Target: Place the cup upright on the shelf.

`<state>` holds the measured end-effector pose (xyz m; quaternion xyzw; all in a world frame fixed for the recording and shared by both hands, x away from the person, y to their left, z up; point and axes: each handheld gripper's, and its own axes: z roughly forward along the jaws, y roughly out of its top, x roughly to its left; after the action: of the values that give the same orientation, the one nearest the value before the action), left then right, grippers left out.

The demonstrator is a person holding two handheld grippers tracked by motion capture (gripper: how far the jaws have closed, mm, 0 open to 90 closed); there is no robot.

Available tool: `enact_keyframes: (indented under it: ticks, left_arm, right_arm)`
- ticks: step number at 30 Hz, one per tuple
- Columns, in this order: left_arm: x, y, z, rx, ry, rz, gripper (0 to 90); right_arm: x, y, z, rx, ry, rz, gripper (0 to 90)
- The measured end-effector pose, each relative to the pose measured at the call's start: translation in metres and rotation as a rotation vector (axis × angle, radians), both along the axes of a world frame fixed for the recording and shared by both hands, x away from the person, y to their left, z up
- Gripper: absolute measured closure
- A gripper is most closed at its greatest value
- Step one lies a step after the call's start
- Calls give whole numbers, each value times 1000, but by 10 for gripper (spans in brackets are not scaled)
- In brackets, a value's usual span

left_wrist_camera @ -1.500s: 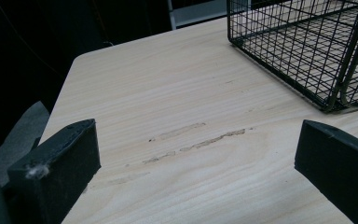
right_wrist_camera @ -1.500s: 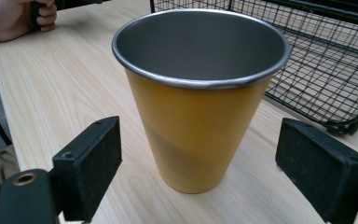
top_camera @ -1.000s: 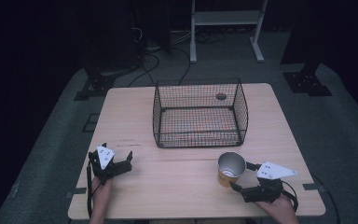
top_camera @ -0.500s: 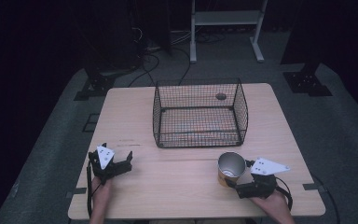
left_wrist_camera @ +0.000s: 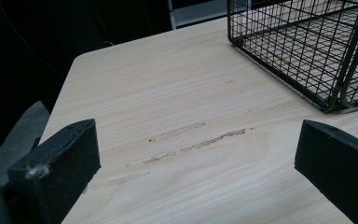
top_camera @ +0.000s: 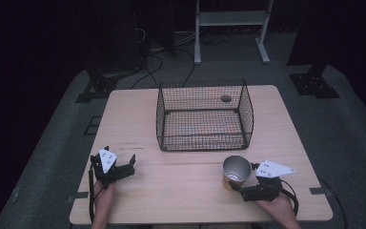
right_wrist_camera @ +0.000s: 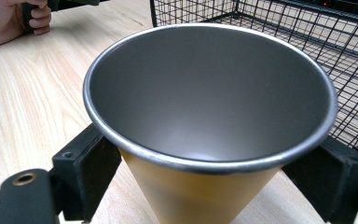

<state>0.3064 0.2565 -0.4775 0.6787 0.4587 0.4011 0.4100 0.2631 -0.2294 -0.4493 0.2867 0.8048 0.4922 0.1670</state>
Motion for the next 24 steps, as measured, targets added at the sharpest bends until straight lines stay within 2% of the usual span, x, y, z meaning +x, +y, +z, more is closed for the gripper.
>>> enact_keyframes:
  ticks: [14,19,24]
  left_arm:
    - [0,0,0,1,0,-1,0]
    - [0,0,0,2,-1,-1,0]
    - [0,0,0,1,0,-1,0]
  right_arm:
    - [0,-2,3,15,17,12,146]
    - [1,-6,13,58,20,23,145]
    - [4,-6,20,56,25,26,146]
